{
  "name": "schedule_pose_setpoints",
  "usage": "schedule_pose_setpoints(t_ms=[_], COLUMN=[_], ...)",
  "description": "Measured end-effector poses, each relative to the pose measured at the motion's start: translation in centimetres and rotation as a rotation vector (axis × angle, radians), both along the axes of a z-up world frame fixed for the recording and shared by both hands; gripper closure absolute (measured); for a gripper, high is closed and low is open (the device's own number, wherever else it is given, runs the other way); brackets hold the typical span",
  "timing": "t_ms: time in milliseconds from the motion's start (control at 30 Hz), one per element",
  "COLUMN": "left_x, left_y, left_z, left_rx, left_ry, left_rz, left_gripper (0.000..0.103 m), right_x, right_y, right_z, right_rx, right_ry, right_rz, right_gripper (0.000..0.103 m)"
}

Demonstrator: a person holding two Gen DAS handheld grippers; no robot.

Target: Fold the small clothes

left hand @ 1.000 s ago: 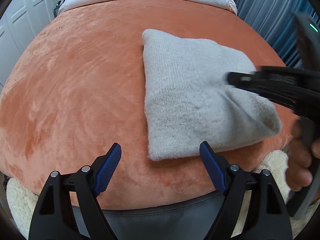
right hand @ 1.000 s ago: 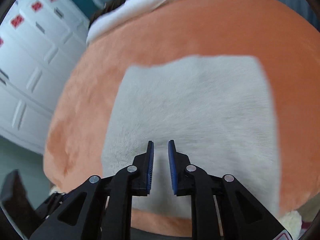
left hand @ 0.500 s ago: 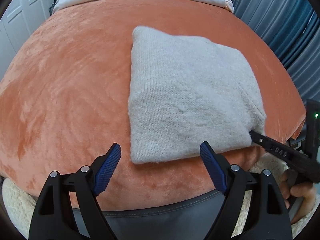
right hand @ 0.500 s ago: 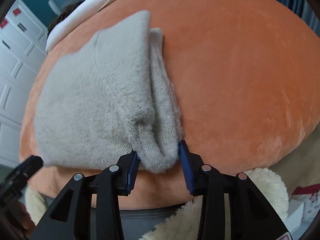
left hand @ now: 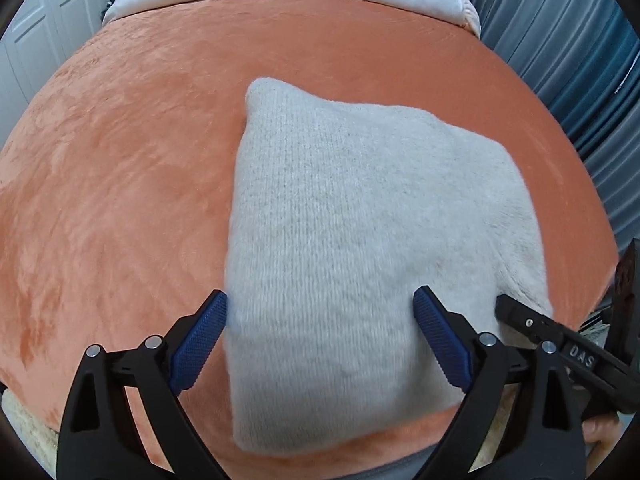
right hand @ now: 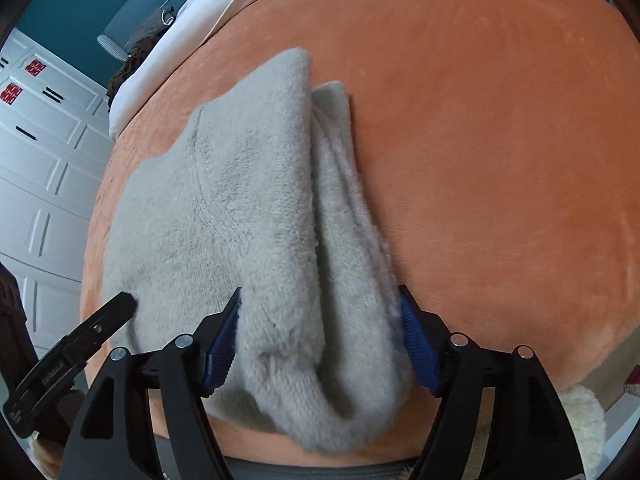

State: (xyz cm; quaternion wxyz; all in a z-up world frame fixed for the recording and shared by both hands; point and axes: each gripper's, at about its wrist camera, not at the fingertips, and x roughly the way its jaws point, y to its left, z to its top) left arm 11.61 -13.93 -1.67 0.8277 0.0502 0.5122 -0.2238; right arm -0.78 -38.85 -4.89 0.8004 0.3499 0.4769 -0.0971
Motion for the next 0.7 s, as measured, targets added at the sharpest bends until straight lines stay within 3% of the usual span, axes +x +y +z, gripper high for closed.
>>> schedule_pose_setpoints(t_ms=[200,567,667,700], left_x=[1.1,2.1,2.4,2.5], left_y=[-1.4,-1.0,-1.0,-1.0], left_z=[-1.9,-3.9,-3.7,-3.5], left_rx=[0.055,-0.042,-0.054,-0.052], left_ry=[-0.018,0.029,0.066,0.072], left_rz=[0.003,0.014,0.013,0.009], left_gripper=[0.005,0.005,0.005,0.009], right_x=[1.4,2.8,3.1,3.1], right_y=[0.4,0.0,0.1,0.1], right_z=[-0.8,-1.6,-1.5,-1.3], right_rx=[0.0,-0.03,-0.029,-0.021], right_ry=[-0.009,-0.041,-0.041,-0.049], right_rz=[0.004,0.013,0.007,0.007], right_gripper=[0.019,0.007,0.012,0.029])
